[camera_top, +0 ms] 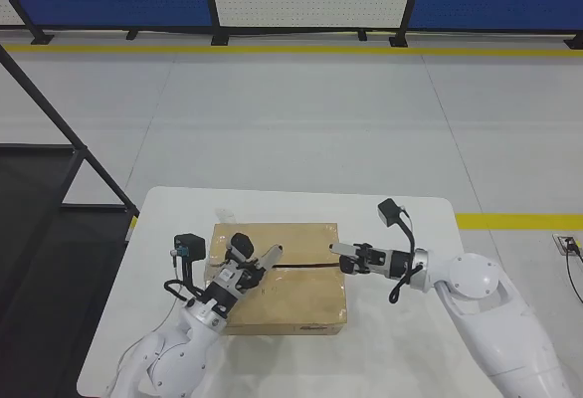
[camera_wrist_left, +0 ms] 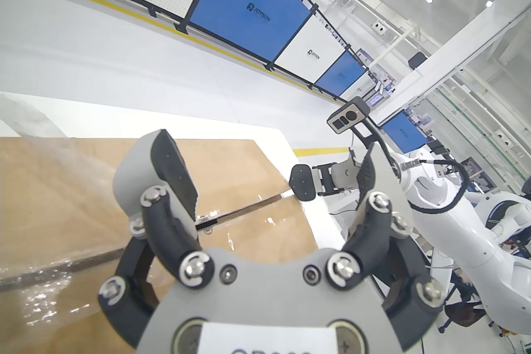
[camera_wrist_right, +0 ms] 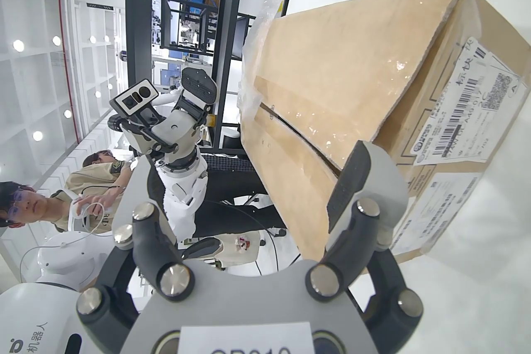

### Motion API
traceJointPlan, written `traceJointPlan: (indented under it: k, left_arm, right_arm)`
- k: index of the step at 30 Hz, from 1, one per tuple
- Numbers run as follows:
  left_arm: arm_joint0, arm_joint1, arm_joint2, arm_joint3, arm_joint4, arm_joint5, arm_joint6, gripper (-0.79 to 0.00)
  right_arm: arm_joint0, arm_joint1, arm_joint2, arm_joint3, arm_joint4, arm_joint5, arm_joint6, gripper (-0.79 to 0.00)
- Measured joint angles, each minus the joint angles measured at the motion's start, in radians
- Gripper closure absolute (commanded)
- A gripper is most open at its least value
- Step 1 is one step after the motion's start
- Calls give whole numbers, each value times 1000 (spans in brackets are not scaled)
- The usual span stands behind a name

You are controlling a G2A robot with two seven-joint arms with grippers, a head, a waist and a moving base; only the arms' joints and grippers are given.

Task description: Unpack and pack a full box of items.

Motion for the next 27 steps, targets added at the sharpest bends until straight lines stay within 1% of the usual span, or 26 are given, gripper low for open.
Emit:
traceJointPlan:
  k: [4, 7, 10, 13, 16, 17, 20, 24, 26, 27]
  left_arm:
    - [0, -4, 1, -3, 7, -5, -1, -785]
    - [18, -5, -27, -17, -3, -7, 30, -785]
    - [52, -3, -86, -27, -70, 8, 60, -785]
    - [76, 1, -162, -19, -184, 29, 18, -785]
    - [70, 9, -227, 3, -276, 45, -102, -785]
    - [60, 13, -250, 12, -308, 46, -168, -785]
    - [40, 21, -293, 25, -388, 28, -317, -785]
    - [3, 33, -325, 51, -475, 47, -526, -785]
    - [-14, 39, -340, 60, -481, 56, -617, -785]
    - [-16, 40, -341, 61, -475, 56, -636, -785]
  right_arm:
    - [-6, 2, 4, -1, 2, -3, 0, -785]
    - [-8, 3, 6, 0, 5, -6, 1, -785]
    - [-9, 5, 8, 4, 8, -10, 3, -785]
    - [-7, 5, 9, 10, 12, -13, 7, -785]
    - [-2, 5, 6, 17, 17, -16, 11, -785]
    - [1, 5, 4, 20, 19, -18, 11, -785]
    - [7, 4, -2, 25, 22, -21, 13, -785]
    - [11, 3, -7, 31, 24, -23, 14, -785]
    - [10, 4, -6, 33, 25, -23, 15, -785]
    - [9, 4, -5, 33, 25, -24, 14, -785]
